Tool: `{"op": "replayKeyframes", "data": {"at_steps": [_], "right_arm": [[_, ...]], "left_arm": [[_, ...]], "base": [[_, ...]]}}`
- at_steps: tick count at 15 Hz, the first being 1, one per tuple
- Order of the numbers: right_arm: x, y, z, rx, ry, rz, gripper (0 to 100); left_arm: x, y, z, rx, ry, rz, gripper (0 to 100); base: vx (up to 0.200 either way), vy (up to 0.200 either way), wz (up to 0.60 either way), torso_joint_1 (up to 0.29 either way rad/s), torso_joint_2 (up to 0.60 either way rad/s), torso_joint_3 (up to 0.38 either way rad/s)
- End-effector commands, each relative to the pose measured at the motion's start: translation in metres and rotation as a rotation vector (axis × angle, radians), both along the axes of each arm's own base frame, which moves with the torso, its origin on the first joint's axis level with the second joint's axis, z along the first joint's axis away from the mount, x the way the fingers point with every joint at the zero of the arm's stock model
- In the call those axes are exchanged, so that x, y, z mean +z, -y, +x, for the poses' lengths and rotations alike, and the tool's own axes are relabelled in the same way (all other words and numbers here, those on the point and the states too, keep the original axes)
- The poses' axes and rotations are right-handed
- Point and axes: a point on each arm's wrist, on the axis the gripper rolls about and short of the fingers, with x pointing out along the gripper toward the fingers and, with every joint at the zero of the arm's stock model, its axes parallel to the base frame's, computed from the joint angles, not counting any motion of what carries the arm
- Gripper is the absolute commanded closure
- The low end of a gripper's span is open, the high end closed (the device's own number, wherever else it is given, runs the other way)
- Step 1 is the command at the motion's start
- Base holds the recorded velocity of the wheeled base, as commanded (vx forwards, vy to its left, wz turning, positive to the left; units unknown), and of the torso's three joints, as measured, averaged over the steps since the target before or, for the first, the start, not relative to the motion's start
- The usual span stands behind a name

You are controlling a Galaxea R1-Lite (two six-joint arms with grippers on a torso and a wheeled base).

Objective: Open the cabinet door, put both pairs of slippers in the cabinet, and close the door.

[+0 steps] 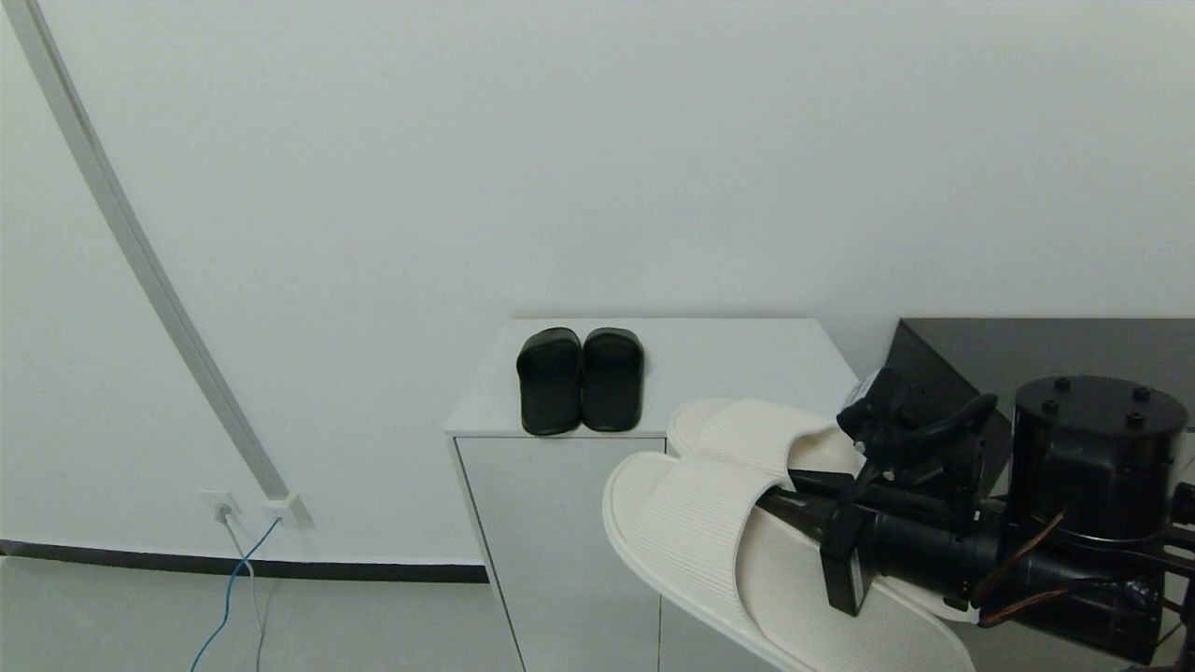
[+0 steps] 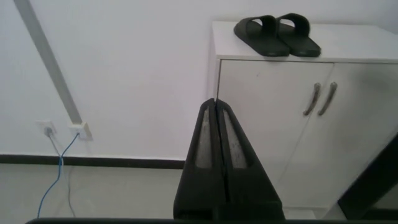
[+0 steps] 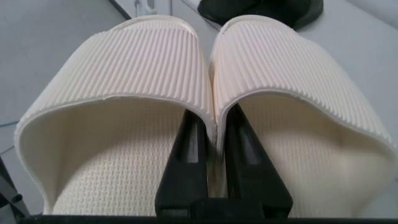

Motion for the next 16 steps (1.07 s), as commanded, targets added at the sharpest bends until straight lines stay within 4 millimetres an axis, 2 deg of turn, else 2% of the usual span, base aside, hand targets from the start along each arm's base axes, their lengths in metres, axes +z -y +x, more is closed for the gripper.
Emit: {"op": "replayKeyframes", "data": {"at_steps": [1,16], "right_arm": [[-0.001,-0.001,0.001,0.001,-0.005,-0.002,100],[-0.014,0.006,-0.011,0.025,-0.024,-0.043,100]], "left_arm": [[0.0,0.0,0.0,0.0,-0.001,0.0,100],[0.0,0.0,0.0,-0.001,-0.001,0.001,100]], "base": [[0.0,0.0,0.0,0.0,0.0,0.0],[0.0,0.0,0.0,0.0,0.0,0.0]]}}
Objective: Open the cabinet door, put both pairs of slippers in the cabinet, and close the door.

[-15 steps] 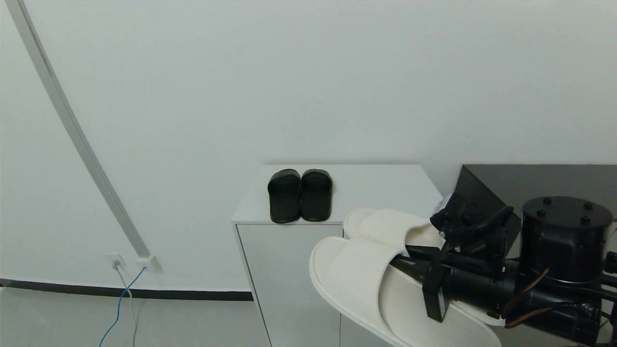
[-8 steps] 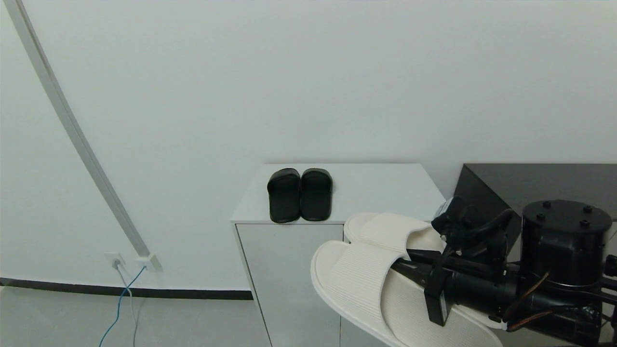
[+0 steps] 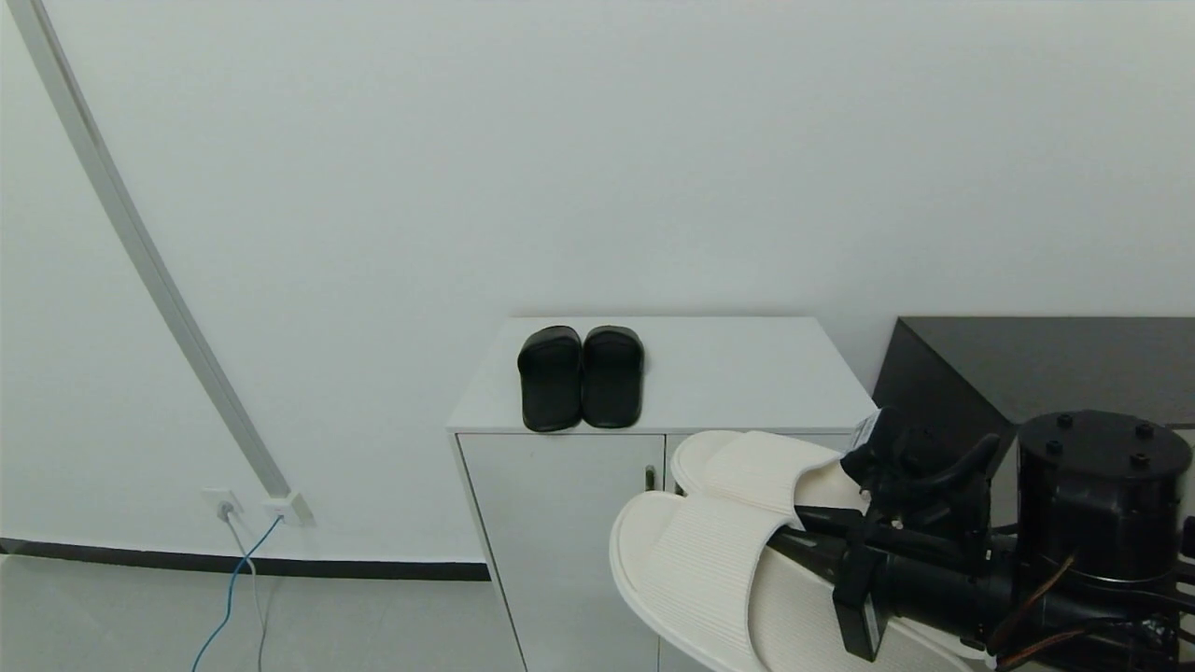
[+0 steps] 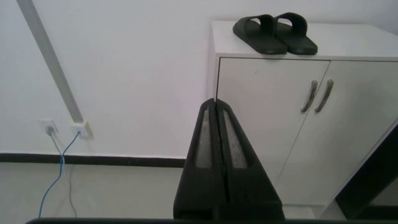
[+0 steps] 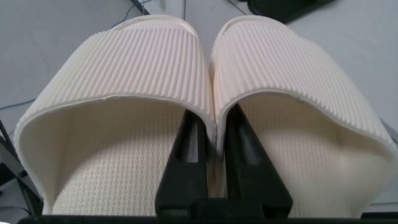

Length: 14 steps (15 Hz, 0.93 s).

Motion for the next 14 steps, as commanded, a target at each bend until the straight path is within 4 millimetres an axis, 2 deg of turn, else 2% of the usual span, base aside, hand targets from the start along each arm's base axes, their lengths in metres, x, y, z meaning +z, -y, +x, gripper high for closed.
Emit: {"op": "replayKeyframes", "data": {"at_steps": [1,3,6,7,14], "right_arm": [[0.0008,0.0011,-0.0009,0.001,0.003,0.003,100],[-0.0001,0.0003,-0.0001,0.001,0.003,0.003,100],[-0.0016,-0.0004,0.0006,0.001,-0.001,-0.001,100],[-0.002,-0.0002,0.0004,0.001,-0.002,-0.002,100],[-0.0035,-0.0002,0.0004,0.001,-0.007,-0.006,100]], "left_arm": [[0.0001,0.0,0.0001,0.001,-0.001,0.0,100],[0.0001,0.0,0.0001,0.001,-0.001,0.0,100],[0.0001,0.0,0.0001,0.001,-0.001,-0.003,100],[0.0001,0.0,0.0001,0.001,-0.001,-0.003,0],[0.0001,0.0,0.0001,0.001,-0.001,-0.005,0]], "base": [[0.0,0.0,0.0,0.0,0.0,0.0],[0.0,0.0,0.0,0.0,0.0,0.0],[0.0,0.0,0.0,-0.123,0.29,0.16],[0.0,0.0,0.0,-0.149,0.36,0.207],[0.0,0.0,0.0,-0.192,0.45,0.252]]}}
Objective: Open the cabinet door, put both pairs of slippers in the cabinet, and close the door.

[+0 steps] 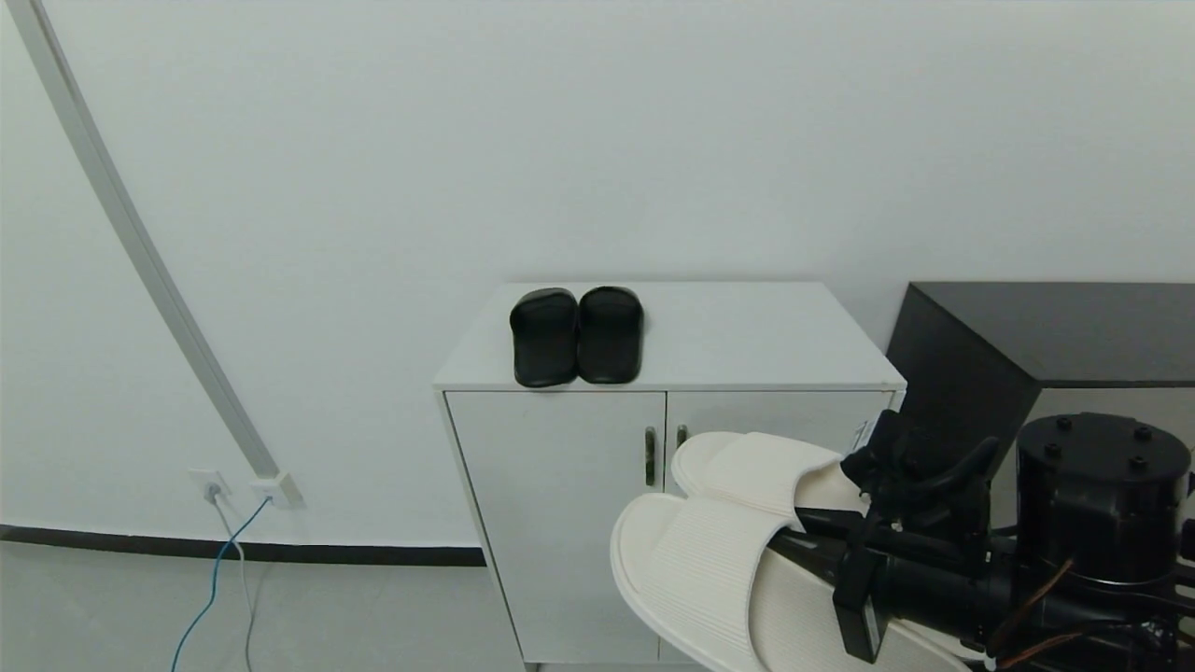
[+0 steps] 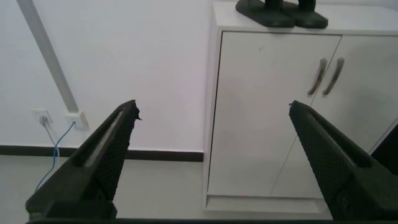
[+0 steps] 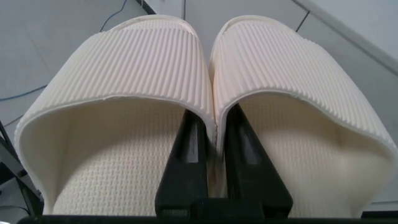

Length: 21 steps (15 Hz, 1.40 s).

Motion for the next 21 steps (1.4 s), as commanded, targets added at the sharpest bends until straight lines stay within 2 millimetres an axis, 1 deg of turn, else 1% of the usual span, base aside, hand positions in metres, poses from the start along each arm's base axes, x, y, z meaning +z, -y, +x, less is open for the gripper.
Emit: {"op": "replayKeyframes", "data": {"at_steps": [1,13,21], "right_arm": [[-0.002,-0.0004,0.0004,0.002,-0.006,-0.005,100],[-0.0084,-0.0012,0.0012,0.002,-0.023,-0.024,100],[-0.008,-0.0004,0.0003,0.003,-0.024,-0.022,100]], "left_arm": [[0.0001,0.0,0.0001,0.001,-0.001,0.0,0],[-0.0001,0.0,0.0001,-0.001,-0.003,0.006,0],[0.0,0.0002,0.0,-0.009,-0.005,0.025,0]], "base": [[0.0,0.0,0.0,-0.232,0.56,0.32],[0.0,0.0,0.0,-0.196,0.52,0.32],[0.0,0.0,0.0,-0.123,0.46,0.345]]}}
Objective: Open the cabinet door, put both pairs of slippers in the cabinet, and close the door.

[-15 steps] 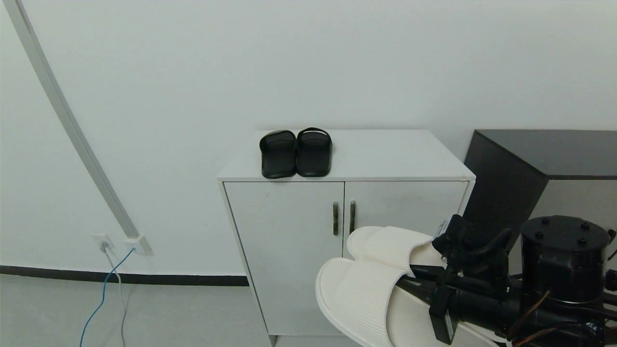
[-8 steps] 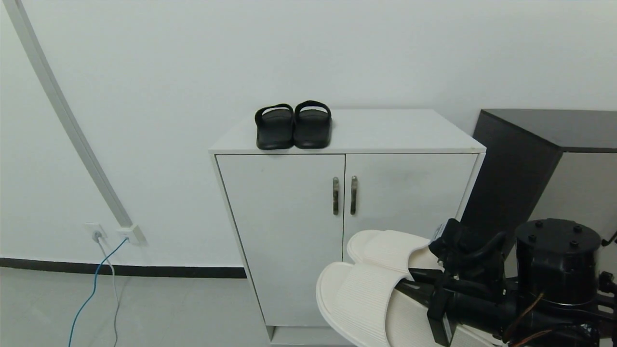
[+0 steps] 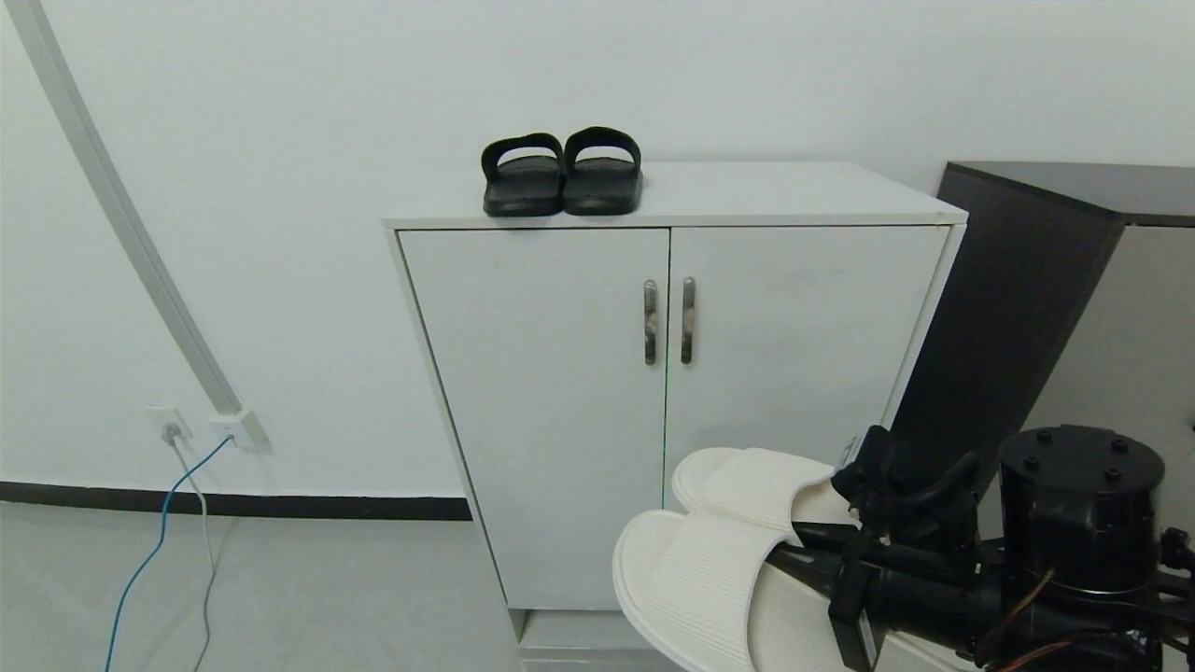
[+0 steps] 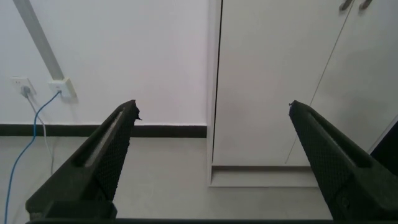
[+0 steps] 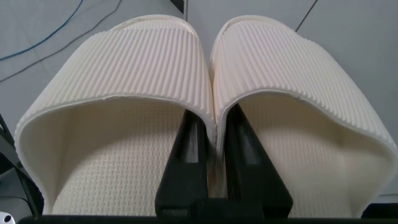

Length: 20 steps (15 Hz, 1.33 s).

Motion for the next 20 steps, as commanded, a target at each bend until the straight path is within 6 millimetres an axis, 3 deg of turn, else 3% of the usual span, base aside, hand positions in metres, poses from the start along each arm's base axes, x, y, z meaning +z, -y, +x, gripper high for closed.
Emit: {"op": "replayKeyframes", "data": {"at_steps": [1,6,9,13,20], "right_arm": [[0.001,0.0,0.0,0.001,0.002,0.002,100],[0.0,0.0,-0.001,0.001,0.005,0.003,100],[-0.001,0.0,-0.002,0.004,0.008,0.005,100],[-0.003,0.001,-0.005,0.02,0.042,-0.006,100],[-0.006,0.0,-0.004,0.015,0.034,-0.017,100]], "left_arm": [[0.0,0.0,0.0,0.001,-0.005,-0.001,0],[0.009,0.0,0.003,-0.003,-0.031,0.001,0],[0.076,0.0,0.004,-0.008,0.037,-0.11,0],[0.077,0.004,0.025,-0.191,-0.106,-0.094,0],[0.122,0.011,0.082,-0.486,-0.153,-0.108,0]], "base": [[0.0,0.0,0.0,-0.076,0.44,0.364],[0.0,0.0,0.0,-0.024,0.32,0.283],[0.0,0.0,0.0,0.0,0.0,0.0],[0.0,0.0,0.0,0.0,0.0,0.0],[0.0,0.0,0.0,-0.003,0.06,0.05]]}}
